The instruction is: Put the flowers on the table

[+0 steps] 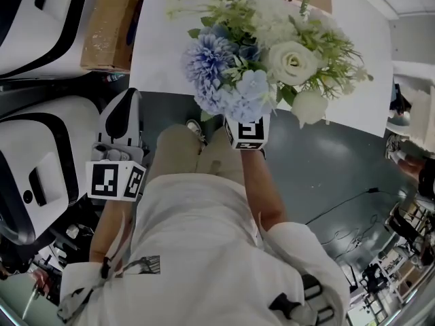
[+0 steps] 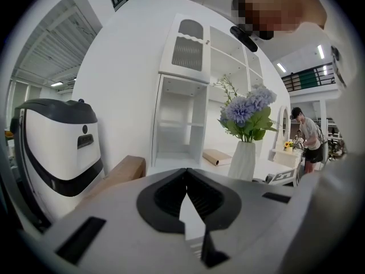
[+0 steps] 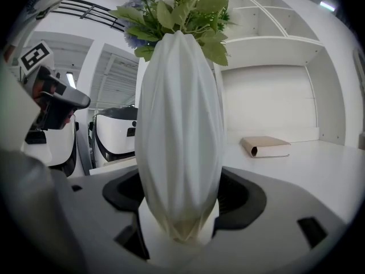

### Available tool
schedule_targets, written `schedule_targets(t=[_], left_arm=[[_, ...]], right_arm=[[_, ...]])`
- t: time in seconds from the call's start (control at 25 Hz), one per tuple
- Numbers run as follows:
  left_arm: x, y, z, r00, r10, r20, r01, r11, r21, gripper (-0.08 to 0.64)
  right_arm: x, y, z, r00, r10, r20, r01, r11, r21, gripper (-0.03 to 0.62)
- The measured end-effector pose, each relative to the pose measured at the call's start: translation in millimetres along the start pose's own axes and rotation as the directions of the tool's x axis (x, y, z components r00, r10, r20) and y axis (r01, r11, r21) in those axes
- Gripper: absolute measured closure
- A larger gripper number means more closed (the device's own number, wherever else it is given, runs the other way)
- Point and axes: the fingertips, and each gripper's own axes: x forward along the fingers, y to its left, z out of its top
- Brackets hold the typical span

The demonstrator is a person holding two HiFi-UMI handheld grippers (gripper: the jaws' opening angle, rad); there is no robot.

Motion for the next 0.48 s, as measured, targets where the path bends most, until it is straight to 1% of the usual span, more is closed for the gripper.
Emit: schedule_targets(t=[0.48], left_arm=[[-10.6,-5.7,-0.4,0.999,-0.024,-0.024,0.024,1.000,-0.002,0.545]], right_arm=[[5.2,-4.5,4.1,0.999,-0.039,0.008,0.040,0.999,-0.010,0.227]])
